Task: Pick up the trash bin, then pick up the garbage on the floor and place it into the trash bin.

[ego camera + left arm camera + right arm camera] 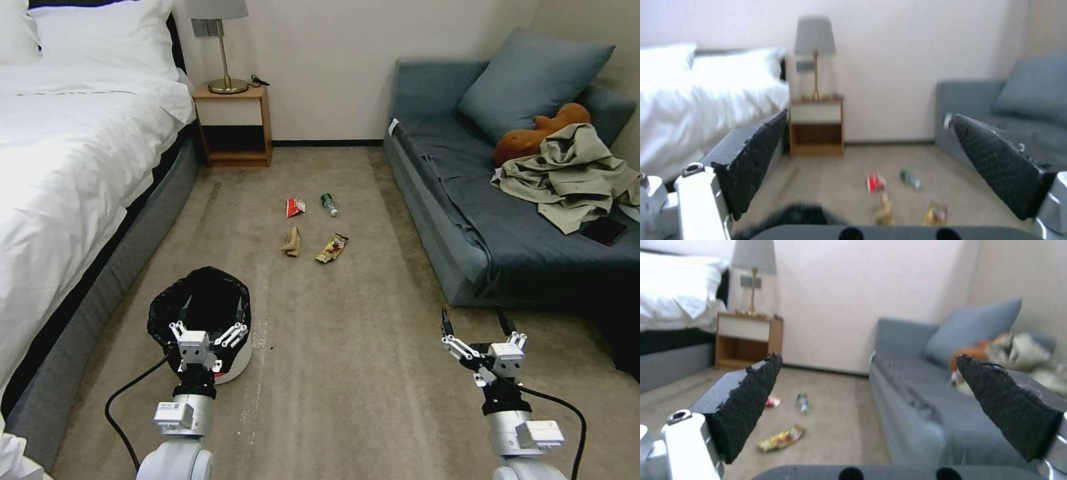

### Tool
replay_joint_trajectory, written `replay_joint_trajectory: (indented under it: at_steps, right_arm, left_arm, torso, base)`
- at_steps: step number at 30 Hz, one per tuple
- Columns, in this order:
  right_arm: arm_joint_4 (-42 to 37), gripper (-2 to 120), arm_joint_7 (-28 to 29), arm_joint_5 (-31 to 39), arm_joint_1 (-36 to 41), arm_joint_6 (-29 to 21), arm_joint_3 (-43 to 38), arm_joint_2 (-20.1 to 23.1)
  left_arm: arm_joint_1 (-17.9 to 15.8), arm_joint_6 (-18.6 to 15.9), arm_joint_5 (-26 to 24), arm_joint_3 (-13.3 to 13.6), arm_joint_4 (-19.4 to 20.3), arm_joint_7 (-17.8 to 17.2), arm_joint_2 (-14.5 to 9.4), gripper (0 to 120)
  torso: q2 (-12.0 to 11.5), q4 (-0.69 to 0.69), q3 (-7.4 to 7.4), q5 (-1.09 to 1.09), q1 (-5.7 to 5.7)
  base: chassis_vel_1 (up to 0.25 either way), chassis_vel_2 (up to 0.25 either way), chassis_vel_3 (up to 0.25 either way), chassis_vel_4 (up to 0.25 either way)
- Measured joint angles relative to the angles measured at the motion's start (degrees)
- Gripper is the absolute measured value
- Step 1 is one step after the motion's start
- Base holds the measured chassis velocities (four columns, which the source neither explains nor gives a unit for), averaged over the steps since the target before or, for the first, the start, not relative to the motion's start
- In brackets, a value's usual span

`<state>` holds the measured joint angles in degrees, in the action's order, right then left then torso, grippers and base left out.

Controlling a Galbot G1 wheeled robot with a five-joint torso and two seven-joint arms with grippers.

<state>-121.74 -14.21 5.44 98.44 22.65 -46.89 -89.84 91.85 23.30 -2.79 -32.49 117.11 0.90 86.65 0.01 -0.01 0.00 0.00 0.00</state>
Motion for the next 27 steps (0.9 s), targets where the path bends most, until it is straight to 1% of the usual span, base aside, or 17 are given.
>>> replay_joint_trajectory:
  at_steps: [1, 3, 5, 9, 11, 14, 15, 16, 17, 18, 20, 21, 23, 24, 25, 26, 27]
  right_arm:
    - [0.0, 100, 0.0, 0.0, 0.0, 0.0, 0.0, 0.0]
    - [-1.5, 100, -3.2, 1.1, 1.7, 4.4, -2.9, -0.8]
    - [-2.5, 100, -5.3, 1.9, 2.8, 7.4, -4.9, -1.4]
    - [-4.0, 100, -8.4, 3.0, 4.6, 11.8, -7.8, -2.1]
    - [-4.4, 100, -9.4, 3.3, 5.1, 13.2, -8.7, -2.4]
    - [-4.4, 100, -9.5, 3.3, 5.1, 13.2, -8.7, -2.4]
    - [-4.4, 100, -9.4, 3.3, 5.1, 13.1, -8.7, -2.4]
    - [-4.4, 100, -9.4, 3.3, 5.1, 13.1, -8.7, -2.4]
    - [-4.5, 100, -8.9, 2.8, 4.9, 12.4, -8.7, -2.4]
    - [-4.5, 100, -8.9, 2.8, 4.9, 12.4, -8.7, -2.4]
    - [-4.6, 100, -8.5, 2.5, 4.7, 11.7, -8.5, -2.4]
    - [-4.6, 100, -8.5, 2.5, 4.7, 11.7, -8.5, -2.4]
    - [-4.6, 100, -8.4, 2.4, 4.7, 11.6, -8.4, -2.4]
    - [-4.6, 100, -8.4, 2.4, 4.7, 11.6, -8.4, -2.4]
    - [-4.9, 100, -8.4, 2.3, 4.9, 11.4, -8.3, -2.4]
    - [-4.9, 100, -8.4, 2.3, 4.9, 11.4, -8.3, -2.4]
    - [-5.0, 100, -8.4, 2.3, 5.1, 11.4, -8.3, -2.4]
  left_arm:
    - [0.0, 0.0, 0.0, 0.0, 0.0, 0.0, 0.0, 100]
    - [0.7, 4.5, -1.1, -0.5, 0.6, 0.4, 0.1, 100]
    - [0.9, 5.4, -2.6, -1.7, 1.2, 0.0, -0.1, 100]
    - [0.7, 3.8, -5.0, -2.7, 1.6, -0.5, -0.6, 100]
    - [-0.6, -1.8, -8.9, -4.5, 1.9, -2.2, -2.1, 100]
    - [-1.3, -4.3, -10.0, -5.4, 1.9, -3.2, -3.4, 100]
    - [-2.2, -7.3, -11.6, -6.3, 1.9, -4.8, -5.4, 100]
    - [-2.2, -7.3, -11.6, -6.3, 1.9, -4.8, -5.4, 100]
    - [-2.8, -11.2, -13.4, -7.9, 2.5, -6.1, -7.5, 100]
    - [-2.8, -11.2, -13.4, -7.9, 2.5, -6.1, -7.5, 100]
    - [-3.4, -18.3, -18.1, -10.0, 4.4, -8.7, -11.5, 100]
    - [-3.4, -18.3, -18.1, -10.0, 4.4, -8.7, -11.5, 100]
    - [-4.2, -25.3, -21.9, -11.9, 5.7, -10.6, -15.0, 100]
    - [-4.2, -25.3, -21.9, -11.9, 5.7, -10.6, -15.0, 100]
    - [-5.1, -30.2, -24.4, -13.5, 6.3, -11.7, -17.5, 100]
    - [-5.1, -30.2, -24.4, -13.5, 6.3, -11.7, -17.5, 100]
    - [-6.1, -33.4, -26.4, -14.5, 6.4, -12.2, -19.4, 100]
  torso:
    - [0.0, 0.0, 0.0, 0.0, 0.0]
    - [0.0, 0.0, 0.0, -0.01, 0.0]
    - [0.0, 0.0, 0.0, 0.01, 0.0]
    - [0.0, 0.0, 0.0, -0.04, 0.0]
    - [0.0, 0.0, 0.0, 0.01, 0.0]
    - [0.0, 0.01, 0.0, -0.02, 0.0]
    - [0.0, 0.0, 0.0, -0.02, 0.0]
    - [0.0, 0.0, 0.0, -0.02, 0.0]
    - [0.0, 0.0, 0.0, -0.03, 0.0]
    - [0.0, 0.0, 0.0, -0.03, 0.0]
    - [0.0, 0.01, 0.0, -0.02, 0.0]
    - [0.0, 0.01, 0.0, -0.02, 0.0]
    - [0.0, 0.01, 0.0, -0.02, 0.0]
    - [0.0, 0.01, 0.0, -0.02, 0.0]
    - [0.0, 0.01, 0.0, -0.02, 0.0]
    - [0.0, 0.01, 0.0, -0.02, 0.0]
    - [0.0, 0.02, 0.0, -0.01, 0.0]
  base:
    - [0.0, 0.0, 0.0, 0.0]
    - [0.0, 0.0, 0.0, 0.0]
    - [0.0, 0.0, 0.0, 0.0]
    - [0.0, 0.0, 0.0, 0.0]
    - [0.0, 0.0, 0.0, 0.0]
    - [0.0, 0.0, 0.0, 0.0]
    - [0.0, 0.0, 0.0, 0.0]
    - [0.0, 0.0, 0.0, 0.0]
    - [0.0, 0.0, 0.0, 0.0]
    - [0.0, 0.0, 0.0, 0.0]
    - [0.0, 0.0, 0.0, 0.0]
    - [0.0, 0.0, 0.0, 0.0]
    - [0.0, 0.0, 0.0, 0.0]
    - [0.0, 0.0, 0.0, 0.0]
    - [0.0, 0.0, 0.0, 0.0]
    - [0.0, 0.0, 0.0, 0.0]
    - [0.0, 0.0, 0.0, 0.0]
